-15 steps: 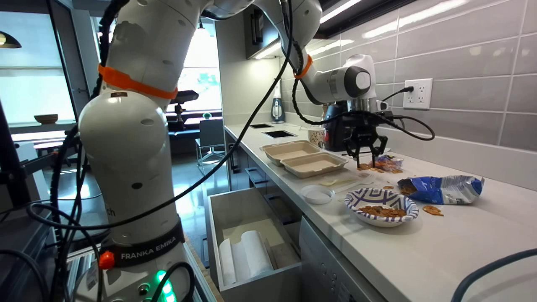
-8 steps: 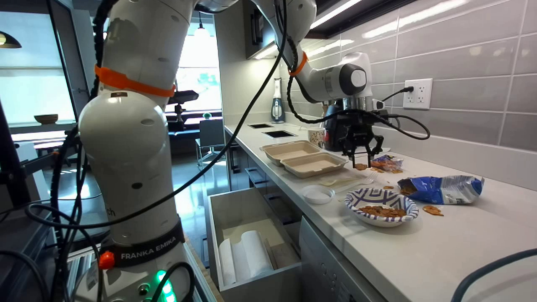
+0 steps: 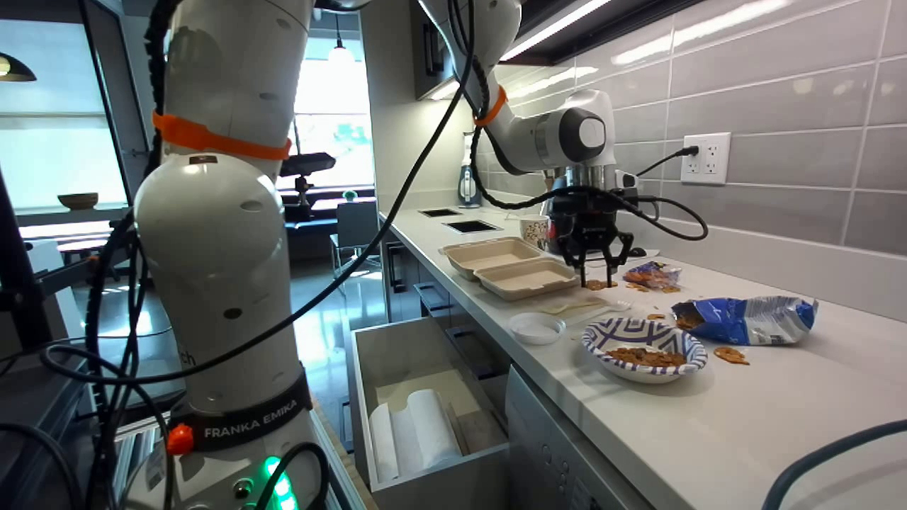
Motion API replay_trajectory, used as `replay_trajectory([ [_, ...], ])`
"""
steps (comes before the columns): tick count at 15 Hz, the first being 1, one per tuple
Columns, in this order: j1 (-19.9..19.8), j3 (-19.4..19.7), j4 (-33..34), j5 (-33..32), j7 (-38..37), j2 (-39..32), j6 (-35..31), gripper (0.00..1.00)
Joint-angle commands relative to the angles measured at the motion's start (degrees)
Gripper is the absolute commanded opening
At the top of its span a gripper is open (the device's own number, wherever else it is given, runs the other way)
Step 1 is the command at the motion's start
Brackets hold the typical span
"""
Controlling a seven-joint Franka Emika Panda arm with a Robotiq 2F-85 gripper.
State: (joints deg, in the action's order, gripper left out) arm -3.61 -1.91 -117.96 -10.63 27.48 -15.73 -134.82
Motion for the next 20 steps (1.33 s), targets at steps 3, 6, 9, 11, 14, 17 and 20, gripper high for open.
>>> replay_trajectory([
  [3, 1.2, 0.3, -6.0, -0.7, -4.1, 3.8, -2.6, 0.42],
  [6, 1.4, 0.5, -8.2, -0.7, -5.7, 5.2, -3.7, 0.42],
  [9, 1.4, 0.8, -10.2, -0.8, -7.2, 6.6, -4.7, 0.43],
  [11, 1.3, 1.0, -11.5, -0.7, -7.8, 7.4, -5.2, 0.42],
  [14, 1.3, 1.4, -13.0, -0.7, -8.4, 8.6, -5.2, 0.42],
  [17, 1.3, 1.6, -14.2, -0.7, -8.8, 9.5, -5.0, 0.43],
  [20, 1.4, 1.7, -15.3, -0.6, -9.2, 10.5, -4.9, 0.43],
])
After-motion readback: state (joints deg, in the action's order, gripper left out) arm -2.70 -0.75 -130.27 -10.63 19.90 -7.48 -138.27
